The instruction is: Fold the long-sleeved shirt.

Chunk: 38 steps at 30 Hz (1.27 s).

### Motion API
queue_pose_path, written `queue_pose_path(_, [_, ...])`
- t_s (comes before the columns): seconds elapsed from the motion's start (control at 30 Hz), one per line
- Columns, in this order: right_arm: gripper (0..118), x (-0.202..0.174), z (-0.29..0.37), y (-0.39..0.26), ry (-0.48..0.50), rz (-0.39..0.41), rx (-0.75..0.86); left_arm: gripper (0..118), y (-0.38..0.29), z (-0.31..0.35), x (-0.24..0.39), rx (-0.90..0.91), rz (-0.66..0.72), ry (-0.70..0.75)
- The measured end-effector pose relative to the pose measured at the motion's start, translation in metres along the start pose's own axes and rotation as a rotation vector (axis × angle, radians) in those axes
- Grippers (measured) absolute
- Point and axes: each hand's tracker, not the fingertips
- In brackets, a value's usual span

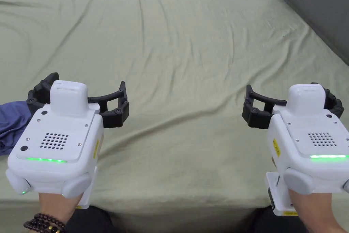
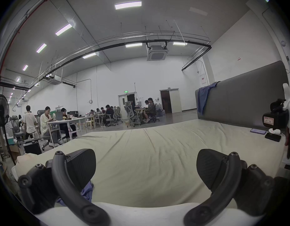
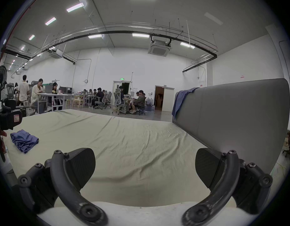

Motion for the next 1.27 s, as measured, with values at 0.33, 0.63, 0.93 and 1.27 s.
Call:
queue_pose_path(0.33, [118, -0.005, -0.009, 0.006, 0.04, -0.046, -0.116, 118, 0.0, 0.0, 0.0, -0.004, -0.005, -0.005])
queue_pose_path(0.63, [118, -0.022, -0.03, 0.022, -0.112, -0.094, -0.437, 118, -0.001, -0.001, 0.002, -0.014, -0.01, -0.014])
queue_pose_path(0.93, [118, -0.023, -0.024, 0.031, -0.094, -0.073, -0.415, 118, -0.001, -0.001, 0.001, -0.02, 0.002, -0.011])
queue_pose_path(1.27, [118, -0.004, -0.015, 0.026, 0.016, -0.161, -0.347, 118, 0.0, -0.001, 0.001, -0.021, -0.001, -0.011])
